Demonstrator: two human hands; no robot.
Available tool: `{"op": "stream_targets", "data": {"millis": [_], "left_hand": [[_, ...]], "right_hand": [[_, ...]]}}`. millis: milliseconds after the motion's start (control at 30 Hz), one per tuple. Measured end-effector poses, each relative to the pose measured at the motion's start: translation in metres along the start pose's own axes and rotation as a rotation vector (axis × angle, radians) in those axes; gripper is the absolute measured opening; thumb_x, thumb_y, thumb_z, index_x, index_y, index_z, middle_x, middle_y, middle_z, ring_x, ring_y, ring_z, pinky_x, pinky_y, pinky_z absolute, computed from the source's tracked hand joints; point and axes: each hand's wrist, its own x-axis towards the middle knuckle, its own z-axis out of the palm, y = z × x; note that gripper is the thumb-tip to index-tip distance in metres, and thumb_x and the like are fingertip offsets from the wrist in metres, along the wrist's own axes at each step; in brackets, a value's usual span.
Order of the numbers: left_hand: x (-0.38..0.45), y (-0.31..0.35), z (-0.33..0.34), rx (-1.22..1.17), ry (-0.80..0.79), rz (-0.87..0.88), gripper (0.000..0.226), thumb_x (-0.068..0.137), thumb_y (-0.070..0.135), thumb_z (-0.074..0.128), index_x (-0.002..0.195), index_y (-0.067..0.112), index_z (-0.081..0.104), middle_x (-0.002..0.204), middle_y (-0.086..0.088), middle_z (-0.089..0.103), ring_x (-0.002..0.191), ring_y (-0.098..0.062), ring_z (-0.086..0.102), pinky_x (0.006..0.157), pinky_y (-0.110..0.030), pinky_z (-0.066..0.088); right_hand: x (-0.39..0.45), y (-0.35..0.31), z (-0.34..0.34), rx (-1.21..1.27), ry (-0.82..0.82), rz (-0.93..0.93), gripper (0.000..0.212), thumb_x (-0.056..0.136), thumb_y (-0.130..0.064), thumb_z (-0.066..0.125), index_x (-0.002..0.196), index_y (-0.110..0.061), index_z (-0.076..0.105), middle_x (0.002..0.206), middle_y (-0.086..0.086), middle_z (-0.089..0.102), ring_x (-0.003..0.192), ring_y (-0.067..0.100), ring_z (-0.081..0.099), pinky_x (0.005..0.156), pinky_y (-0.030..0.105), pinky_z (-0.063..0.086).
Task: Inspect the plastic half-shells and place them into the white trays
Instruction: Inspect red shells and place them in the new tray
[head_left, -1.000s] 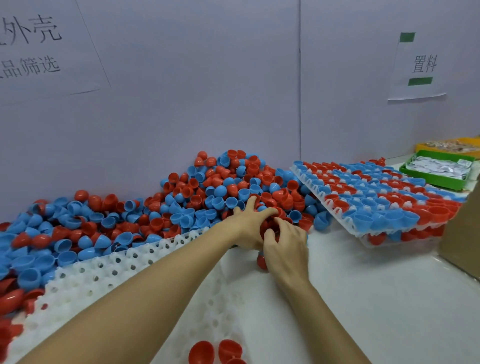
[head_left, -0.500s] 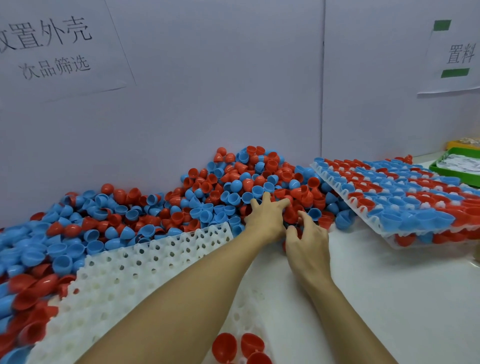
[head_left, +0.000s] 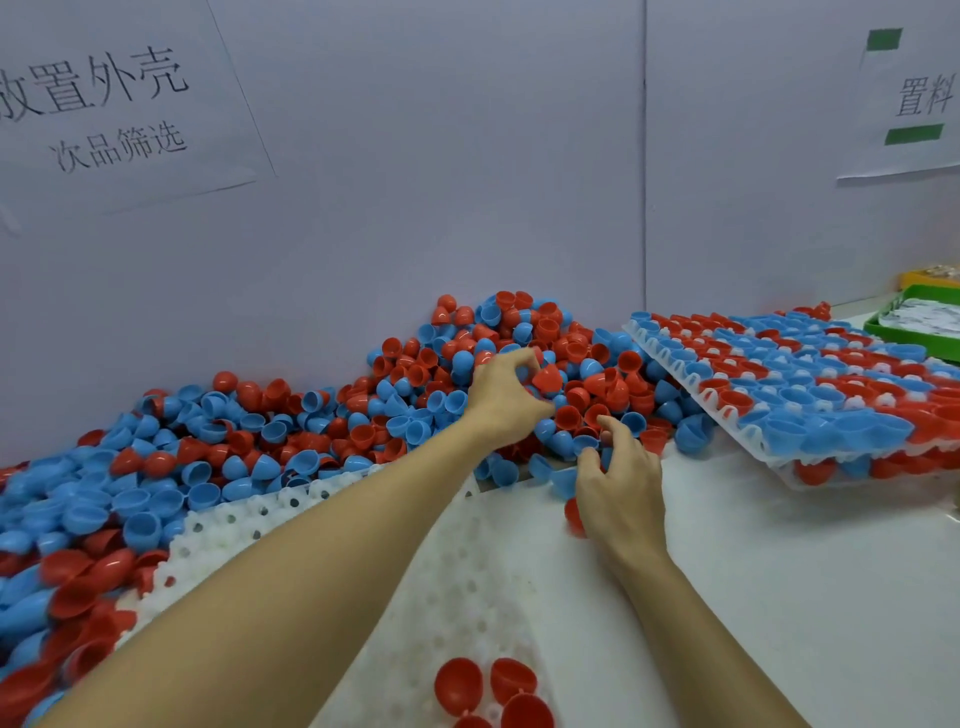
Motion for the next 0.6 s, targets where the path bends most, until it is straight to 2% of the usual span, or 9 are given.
{"op": "stream_targets", "data": {"millis": [67, 167, 267, 333, 467, 533, 600], "left_hand": [[-0.002, 0.007, -0.018, -0.179, 0.007, -0.043, 0.028, 0.076, 0.002, 0.077, 0.076, 0.022, 0.058, 0.073, 0.007, 0.059, 0.050, -0.002, 0.051, 0.045, -0.013, 0.043], [-0.014, 0.013, -0.048, -0.438, 0.015, -0.124, 0.022, 0.080, 0.001, 0.075, 0.093, 0.016, 0.066, 0.079, -0.002, 0.063, 0.058, -0.015, 0.057, 0.047, -0.024, 0.047], [-0.038, 0.006, -0.080, -0.661, 0.078, -0.207, 0.025, 0.083, 0.002, 0.074, 0.096, 0.023, 0.068, 0.085, -0.007, 0.069, 0.068, -0.020, 0.067, 0.053, -0.031, 0.054], [-0.059, -0.007, -0.102, -0.828, 0.119, -0.268, 0.024, 0.084, 0.000, 0.072, 0.097, 0.020, 0.065, 0.089, -0.012, 0.069, 0.070, -0.024, 0.067, 0.052, -0.031, 0.051], [-0.117, -0.044, -0.139, -1.059, 0.223, -0.372, 0.024, 0.084, -0.003, 0.070, 0.102, 0.012, 0.067, 0.094, -0.012, 0.072, 0.074, -0.023, 0.070, 0.052, -0.034, 0.051], [-0.149, -0.059, -0.149, -1.133, 0.263, -0.415, 0.023, 0.078, -0.001, 0.072, 0.095, 0.014, 0.071, 0.091, -0.012, 0.073, 0.072, -0.022, 0.071, 0.050, -0.033, 0.049], [-0.178, -0.070, -0.158, -1.176, 0.294, -0.446, 0.024, 0.068, 0.003, 0.075, 0.089, 0.014, 0.070, 0.084, -0.010, 0.072, 0.069, -0.019, 0.070, 0.048, -0.032, 0.048]], "right_hand": [[-0.002, -0.001, -0.001, -0.003, -0.002, -0.002, 0.047, 0.099, -0.025, 0.047, 0.146, -0.023, 0.043, 0.144, 0.002, 0.049, 0.135, 0.021, 0.038, 0.109, 0.047, 0.042], [-0.004, -0.003, -0.002, 0.015, 0.012, -0.017, 0.046, 0.099, -0.021, 0.048, 0.144, -0.020, 0.046, 0.144, 0.003, 0.050, 0.135, 0.021, 0.039, 0.111, 0.047, 0.041], [-0.007, -0.006, -0.003, 0.009, 0.029, -0.034, 0.044, 0.098, -0.018, 0.049, 0.143, -0.017, 0.048, 0.140, 0.006, 0.053, 0.131, 0.023, 0.043, 0.109, 0.046, 0.043], [-0.010, -0.009, -0.004, -0.028, 0.046, -0.060, 0.042, 0.098, -0.016, 0.051, 0.140, -0.015, 0.051, 0.137, 0.008, 0.055, 0.128, 0.026, 0.045, 0.106, 0.046, 0.042], [-0.019, -0.023, -0.005, -0.149, 0.116, -0.167, 0.038, 0.094, -0.012, 0.055, 0.131, -0.015, 0.060, 0.133, 0.010, 0.058, 0.125, 0.031, 0.045, 0.103, 0.057, 0.034], [-0.025, -0.035, -0.003, -0.127, 0.101, -0.260, 0.038, 0.093, -0.008, 0.055, 0.130, -0.015, 0.060, 0.132, 0.008, 0.058, 0.124, 0.029, 0.046, 0.104, 0.053, 0.033], [-0.033, -0.053, 0.002, -0.023, 0.003, -0.381, 0.035, 0.094, -0.004, 0.053, 0.126, -0.014, 0.061, 0.125, 0.004, 0.061, 0.117, 0.020, 0.052, 0.103, 0.043, 0.040]]}}
